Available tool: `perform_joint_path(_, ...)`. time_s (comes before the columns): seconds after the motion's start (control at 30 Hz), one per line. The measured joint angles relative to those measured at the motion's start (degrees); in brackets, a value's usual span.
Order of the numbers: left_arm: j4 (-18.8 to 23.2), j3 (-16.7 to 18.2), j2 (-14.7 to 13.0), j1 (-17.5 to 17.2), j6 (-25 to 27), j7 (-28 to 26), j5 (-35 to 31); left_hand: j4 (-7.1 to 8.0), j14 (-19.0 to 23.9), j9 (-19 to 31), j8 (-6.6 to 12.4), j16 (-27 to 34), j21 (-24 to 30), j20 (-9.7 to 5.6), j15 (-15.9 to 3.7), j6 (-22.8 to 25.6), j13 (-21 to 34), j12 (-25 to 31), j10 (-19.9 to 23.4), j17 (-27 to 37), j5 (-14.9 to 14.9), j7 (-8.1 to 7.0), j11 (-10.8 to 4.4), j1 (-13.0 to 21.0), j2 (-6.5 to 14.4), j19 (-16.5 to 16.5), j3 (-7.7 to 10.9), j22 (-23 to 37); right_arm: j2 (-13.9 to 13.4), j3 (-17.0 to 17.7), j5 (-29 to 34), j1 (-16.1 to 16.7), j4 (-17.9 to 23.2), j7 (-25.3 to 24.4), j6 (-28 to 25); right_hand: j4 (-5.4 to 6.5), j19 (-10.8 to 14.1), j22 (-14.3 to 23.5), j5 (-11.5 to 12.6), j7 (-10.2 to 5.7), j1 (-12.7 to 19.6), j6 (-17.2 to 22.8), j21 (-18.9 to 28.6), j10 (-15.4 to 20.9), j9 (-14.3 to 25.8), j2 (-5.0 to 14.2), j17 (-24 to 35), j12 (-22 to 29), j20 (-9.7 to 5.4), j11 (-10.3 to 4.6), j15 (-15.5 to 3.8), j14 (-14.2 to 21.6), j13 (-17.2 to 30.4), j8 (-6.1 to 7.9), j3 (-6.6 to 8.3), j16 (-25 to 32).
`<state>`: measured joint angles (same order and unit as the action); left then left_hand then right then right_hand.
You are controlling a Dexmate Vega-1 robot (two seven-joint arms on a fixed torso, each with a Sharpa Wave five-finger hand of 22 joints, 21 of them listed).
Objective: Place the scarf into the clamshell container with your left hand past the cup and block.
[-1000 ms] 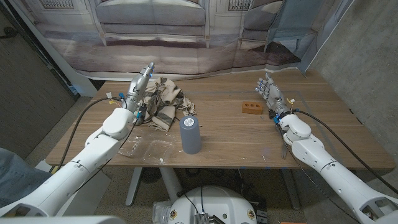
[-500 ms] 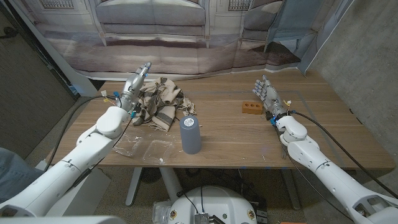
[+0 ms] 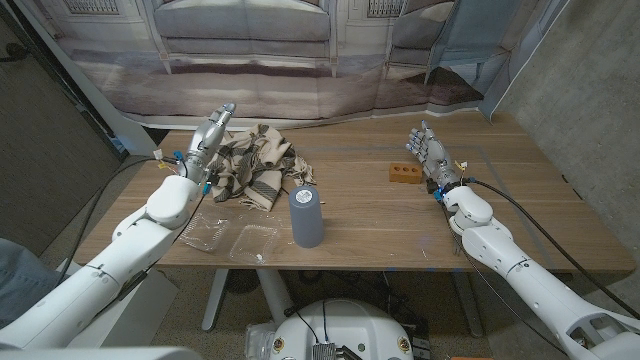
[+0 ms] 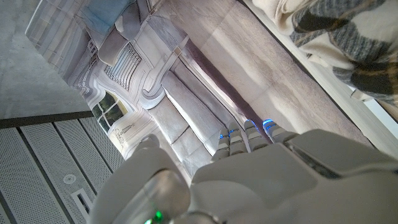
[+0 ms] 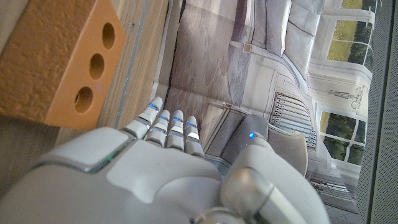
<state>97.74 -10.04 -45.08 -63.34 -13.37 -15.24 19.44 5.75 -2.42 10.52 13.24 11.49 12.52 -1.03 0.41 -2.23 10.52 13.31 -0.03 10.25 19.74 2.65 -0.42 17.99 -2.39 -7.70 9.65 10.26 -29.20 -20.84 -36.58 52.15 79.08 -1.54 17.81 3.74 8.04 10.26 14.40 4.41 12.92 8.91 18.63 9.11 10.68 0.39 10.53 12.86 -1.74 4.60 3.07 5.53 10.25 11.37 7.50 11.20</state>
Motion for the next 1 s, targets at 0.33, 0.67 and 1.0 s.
perform_joint_path(0.33, 0.8, 1.2, -0.8, -1.3, 0.8, -1.1, -1.4, 0.00, 0.5, 0.0, 0.00, 0.0, 0.0, 0.00, 0.04, 0.5, 0.0, 0.0, 0.5, 0.0, 0.0, -0.09, -0.09, 0.3, -0.3, 0.0, 0.00, 0.0, 0.0, -0.2, 0.0, -0.2, 0.1, 0.0, -0.4, 0.00, 0.0, 0.0, 0.0, 0.00, 0.0, 0.0, -0.2, 0.1, 0.0, 0.00, 0.0, 0.0, 0.00, 0.15, 0.31, 0.3, 0.0, 0.00, 0.00, 0.0)
perform_joint_path(0.67, 1.5, 1.6, -1.3, -1.7, 3.3, -3.4, -4.3, -0.24, 0.7, 0.0, 0.00, 0.0, 0.0, 0.00, -0.14, 0.8, 0.0, 0.0, 0.7, 0.0, 0.4, -0.40, -0.31, 0.5, -0.1, 0.0, -0.25, 0.0, 0.2, -0.5, 0.2, -0.7, 0.0, 0.0, -0.7, 0.00, 0.2, 0.0, 0.0, 0.00, 0.0, 0.0, -0.2, 0.2, 0.0, 0.00, 0.0, 0.0, 0.21, 0.21, 0.31, 0.3, 0.0, 0.00, 0.00, 0.0)
perform_joint_path(1.0, 1.9, 1.5, -1.5, -1.7, 5.0, -5.1, -6.9, -0.24, 0.7, 0.0, 0.00, 0.0, 0.0, 0.00, -0.14, 1.2, 0.0, 0.0, 1.0, 0.0, 0.4, -0.41, -0.21, 0.5, -0.1, 0.0, -0.25, 0.0, 0.5, -0.8, 0.4, -1.5, -0.8, 0.2, -0.9, -0.17, 0.2, 0.0, 0.0, -0.31, 0.0, 0.3, -0.7, 0.2, 0.0, 0.00, 0.0, 0.0, 0.21, 0.21, 0.31, 0.3, 0.0, 0.00, -0.17, 0.0)
